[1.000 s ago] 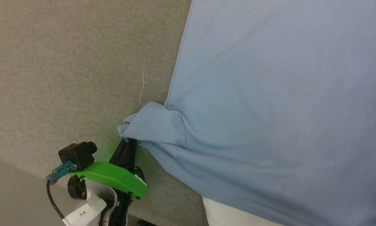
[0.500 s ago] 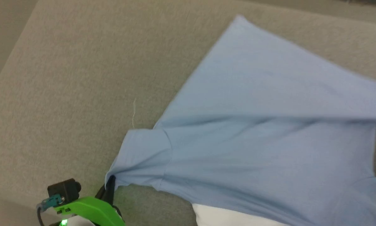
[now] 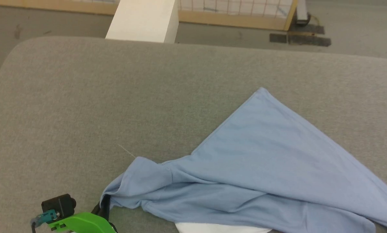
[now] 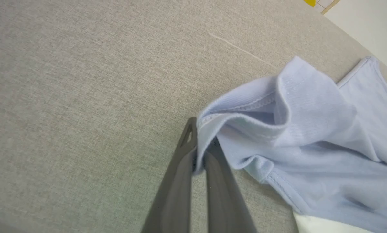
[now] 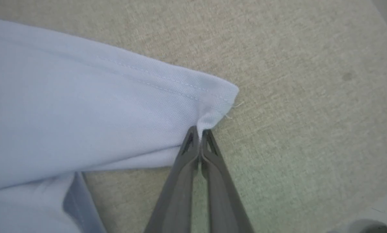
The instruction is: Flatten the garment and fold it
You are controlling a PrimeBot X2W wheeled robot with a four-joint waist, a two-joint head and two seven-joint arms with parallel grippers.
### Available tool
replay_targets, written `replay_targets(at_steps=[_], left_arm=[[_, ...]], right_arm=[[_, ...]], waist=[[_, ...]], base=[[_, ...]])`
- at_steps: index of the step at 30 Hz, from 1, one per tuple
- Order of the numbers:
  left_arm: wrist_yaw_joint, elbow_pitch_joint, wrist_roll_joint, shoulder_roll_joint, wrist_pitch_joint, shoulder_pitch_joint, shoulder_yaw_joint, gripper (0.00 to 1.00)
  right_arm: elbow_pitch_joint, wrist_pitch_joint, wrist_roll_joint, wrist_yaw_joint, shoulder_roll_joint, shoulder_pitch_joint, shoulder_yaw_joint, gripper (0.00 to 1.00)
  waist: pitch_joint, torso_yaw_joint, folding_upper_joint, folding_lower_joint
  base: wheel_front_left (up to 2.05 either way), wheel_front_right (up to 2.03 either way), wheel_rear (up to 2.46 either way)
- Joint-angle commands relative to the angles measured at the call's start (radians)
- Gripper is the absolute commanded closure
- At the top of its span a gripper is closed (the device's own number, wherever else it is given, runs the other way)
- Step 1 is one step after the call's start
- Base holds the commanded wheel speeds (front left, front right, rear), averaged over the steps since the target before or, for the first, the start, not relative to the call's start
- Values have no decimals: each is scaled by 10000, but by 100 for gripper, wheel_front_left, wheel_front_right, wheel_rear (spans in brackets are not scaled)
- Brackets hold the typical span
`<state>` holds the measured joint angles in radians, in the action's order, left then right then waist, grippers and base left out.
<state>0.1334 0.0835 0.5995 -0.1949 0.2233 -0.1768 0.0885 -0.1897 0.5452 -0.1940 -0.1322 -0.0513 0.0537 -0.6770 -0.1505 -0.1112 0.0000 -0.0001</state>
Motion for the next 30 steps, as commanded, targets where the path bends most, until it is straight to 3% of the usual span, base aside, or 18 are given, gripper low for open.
replay_targets(at_steps=[1, 2, 3, 4, 5, 6, 10, 14, 21, 24, 30], left_arm=[[51, 37, 43, -97, 35, -146, 19, 100], [53, 42, 34, -103, 51, -155, 41, 100], [49, 50, 33, -106, 68, -154, 67, 100], [43, 58, 38, -103, 73, -145, 84, 100], [35, 63, 42, -99, 79, -129, 107, 100], [26, 62, 44, -101, 87, -114, 125, 100], [-9, 49, 83, -91, 75, -37, 162, 100], [-55, -24, 109, -74, 32, 37, 209, 100], [-173, -87, 172, 52, -120, 376, 329, 100], [-263, -141, 229, 154, -213, 602, 401, 100], [-480, -387, 321, 459, -504, 1107, 621, 100]], right_arm=[[-253, 433, -77, 15, 8, 179, 91, 100], [-308, 613, -108, 15, 8, 213, 132, 100], [-302, 738, -149, 15, 8, 236, 177, 65], [-243, 747, -155, 15, 9, 240, 234, 40], [-147, 688, -122, 15, 9, 215, 297, 24], [-51, 600, -51, 15, 9, 176, 330, 0], [699, -621, 416, 15, 9, -357, 656, 0], [1076, -2306, 893, 15, 10, -1295, 1602, 0], [284, -4389, 740, 15, -720, -3681, 5082, 0], [-613, -4357, 494, 15, -1100, -4725, 6039, 0], [-2963, -2650, -30, 15, -1820, -6643, 7265, 0]], waist=[[387, 340, 0, 1], [393, 329, 0, 1], [389, 311, 0, 1], [382, 292, 0, 1], [367, 258, 0, 1], [350, 224, 0, 1], [222, 52, 0, 1], [125, -160, 0, 1], [-448, -669, 0, 1], [-802, -969, 0, 1], [-1622, -1793, 0, 1]], base=[[0, 0, 0], [0, 0, 0], [0, 0, 0], [0, 0, 0], [0, 0, 0], [0, 0, 0], [0, 0, 0], [0, 0, 0], [0, 0, 0], [0, 0, 0], [0, 0, 0]])
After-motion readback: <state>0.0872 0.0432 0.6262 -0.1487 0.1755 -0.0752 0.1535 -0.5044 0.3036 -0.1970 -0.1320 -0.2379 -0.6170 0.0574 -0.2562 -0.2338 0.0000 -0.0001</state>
